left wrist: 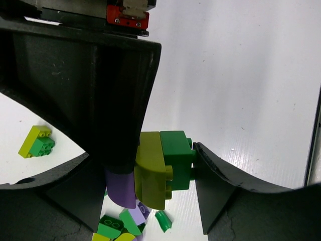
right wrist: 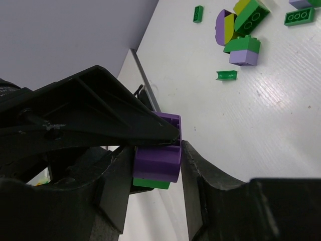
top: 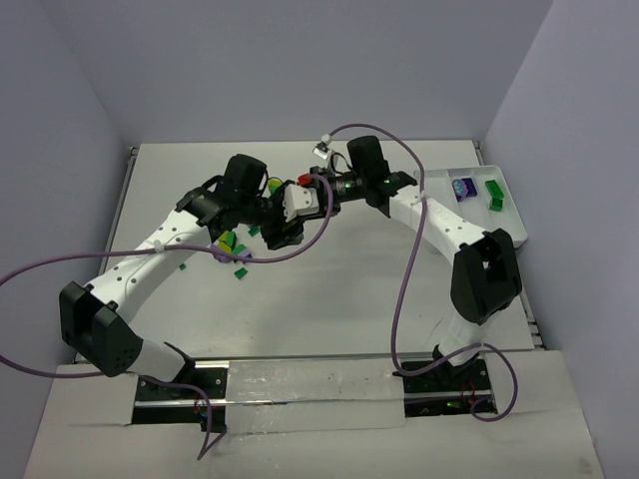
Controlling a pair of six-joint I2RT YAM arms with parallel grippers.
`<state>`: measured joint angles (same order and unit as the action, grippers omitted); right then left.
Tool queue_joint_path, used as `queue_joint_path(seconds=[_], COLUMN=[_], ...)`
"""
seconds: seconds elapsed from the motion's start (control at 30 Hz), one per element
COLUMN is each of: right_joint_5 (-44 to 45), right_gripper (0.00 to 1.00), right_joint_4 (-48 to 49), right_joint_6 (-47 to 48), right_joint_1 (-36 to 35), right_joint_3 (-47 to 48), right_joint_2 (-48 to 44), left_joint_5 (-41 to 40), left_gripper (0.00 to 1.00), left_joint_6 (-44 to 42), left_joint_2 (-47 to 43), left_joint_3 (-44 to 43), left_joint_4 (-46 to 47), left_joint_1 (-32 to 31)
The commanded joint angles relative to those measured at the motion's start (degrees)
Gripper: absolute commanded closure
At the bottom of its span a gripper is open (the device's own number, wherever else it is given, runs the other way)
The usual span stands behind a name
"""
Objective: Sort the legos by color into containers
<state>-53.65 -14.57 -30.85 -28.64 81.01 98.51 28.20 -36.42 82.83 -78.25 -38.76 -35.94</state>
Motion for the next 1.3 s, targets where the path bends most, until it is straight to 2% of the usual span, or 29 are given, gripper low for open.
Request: queue_joint_path(seconds=[0.0,0.03,0.13,0.2,0.23,0.4,0.53,0.6,0.73,0.87,1.0,1.13,1.27], right_joint_5=[-3.19,-3.21,-3.12,-2.67,-2.44,-1.2,3.57,7.32,17.17,22.09,26.72,29.79,30.76], right_gripper=[0.75,0.84,0.98,1.0,1.0,1.0,1.0,1.0,1.0,1.0,1.0,1.0,1.0], right_joint_4=[1.55,1.47,0.97,0.53,0.45,0.59,3.73,5.36,5.41,1.52,-0.96,-3.13,-3.96], right_joint_6=[0.15,0.28,0.78,1.43,1.52,2.28,0.17,-1.58,-3.52,-3.85,-3.09,-3.5,-5.2], right_joint_1=[-1.16,-1.16,-1.07,-0.45,0.21,4.73,10.31,11.93,11.76,8.81,5.98,4.92,4.23], right_joint_3=[0.7,0.84,1.11,1.07,0.8,-1.21,-4.57,-5.73,-6.11,-3.44,-1.66,-0.19,1.07], right_joint_2=[0.54,0.48,0.42,-0.17,-0.44,-3.88,-8.13,-9.78,-13.95,-13.79,-13.7,-13.36,-12.81], left_joint_5=[-0.99,-1.2,-2.2,-4.76,-5.42,-4.56,-2.16,-3.31,-4.12,-3.7,-6.56,-9.67,-14.33], left_gripper=[0.65,0.62,0.43,0.11,0.01,0.01,0.01,0.01,0.01,0.01,0.01,0.01,0.14], left_joint_6=[0.92,1.11,2.17,5.22,6.55,14.0,28.52,32.24,42.05,52.77,58.88,60.48,60.54], left_joint_2=[0.43,0.35,0.23,-0.07,-0.32,-3.09,-7.67,-8.7,-8.56,-5.37,-0.31,0.48,0.48], left_joint_3=[-3.22,-3.17,-2.98,-2.78,-2.72,-2.9,-3.14,-2.59,-1.82,-3.65,-6.13,-6.03,-5.33], left_joint_4=[5.29,5.47,6.06,7.24,7.36,7.93,10.62,11.51,12.31,12.91,11.6,13.52,16.11], left_joint_1=[-0.29,-0.32,-0.27,-0.23,-0.11,3.51,9.4,9.84,9.75,8.15,6.07,3.9,1.85])
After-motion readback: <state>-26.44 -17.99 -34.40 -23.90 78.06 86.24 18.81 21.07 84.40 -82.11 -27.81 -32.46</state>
